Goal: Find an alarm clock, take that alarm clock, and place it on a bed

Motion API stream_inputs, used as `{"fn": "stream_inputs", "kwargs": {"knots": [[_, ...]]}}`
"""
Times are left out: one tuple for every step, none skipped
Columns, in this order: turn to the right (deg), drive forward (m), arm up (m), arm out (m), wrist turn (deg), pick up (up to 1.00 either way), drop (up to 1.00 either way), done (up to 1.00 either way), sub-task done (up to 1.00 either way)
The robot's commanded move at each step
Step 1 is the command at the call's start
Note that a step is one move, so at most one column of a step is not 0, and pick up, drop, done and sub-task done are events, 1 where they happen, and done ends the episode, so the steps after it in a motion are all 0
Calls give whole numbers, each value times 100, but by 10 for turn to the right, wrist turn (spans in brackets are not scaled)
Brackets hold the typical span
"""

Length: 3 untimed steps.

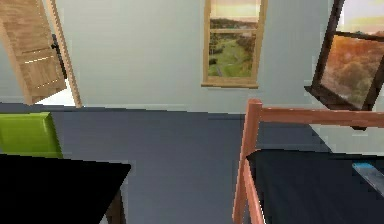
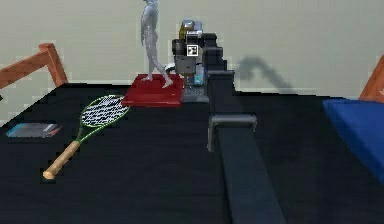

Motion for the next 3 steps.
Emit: {"fn": "stream_inputs", "kwargs": {"knots": [[0, 0, -32, 0, 0, 0, 0, 0, 0], [0, 0, 0, 0, 0, 0, 100, 0, 0], [0, 0, 2, 0, 0, 0, 0, 0, 0]]}}
